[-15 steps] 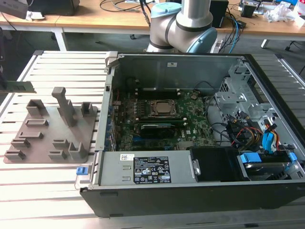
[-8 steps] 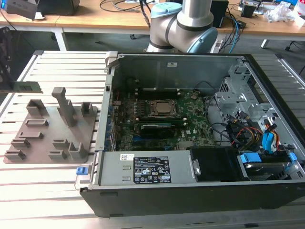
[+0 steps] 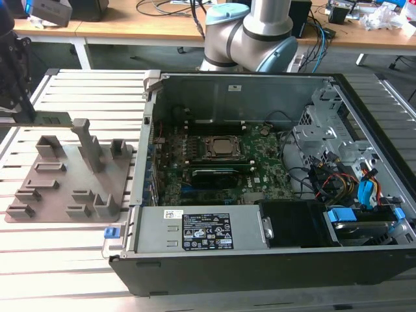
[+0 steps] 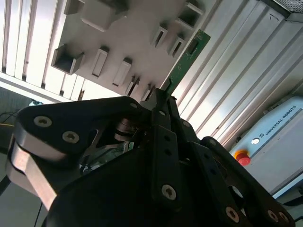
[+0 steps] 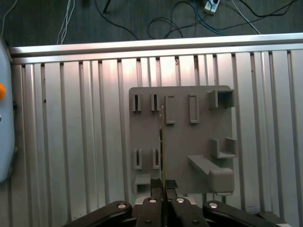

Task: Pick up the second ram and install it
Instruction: 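Pick up the second ram and move it above second insertion slot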

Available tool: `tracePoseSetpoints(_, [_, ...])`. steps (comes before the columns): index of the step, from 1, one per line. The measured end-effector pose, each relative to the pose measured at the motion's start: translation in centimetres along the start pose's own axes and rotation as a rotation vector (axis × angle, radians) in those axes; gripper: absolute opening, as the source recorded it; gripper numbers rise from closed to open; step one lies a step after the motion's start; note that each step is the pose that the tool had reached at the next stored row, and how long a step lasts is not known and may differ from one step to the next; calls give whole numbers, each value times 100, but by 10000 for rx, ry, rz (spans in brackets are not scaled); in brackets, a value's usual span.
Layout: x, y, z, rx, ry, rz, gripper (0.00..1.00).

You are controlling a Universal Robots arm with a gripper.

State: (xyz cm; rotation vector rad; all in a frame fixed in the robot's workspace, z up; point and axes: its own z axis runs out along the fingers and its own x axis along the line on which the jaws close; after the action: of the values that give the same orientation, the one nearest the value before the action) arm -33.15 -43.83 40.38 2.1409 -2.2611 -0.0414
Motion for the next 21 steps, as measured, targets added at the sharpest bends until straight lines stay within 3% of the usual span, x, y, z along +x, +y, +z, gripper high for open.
tracePoseSetpoints(12, [-18, -336, -12, 8, 154, 6, 14])
tracePoseSetpoints(21, [-29, -533, -20, 14, 249, 10, 14])
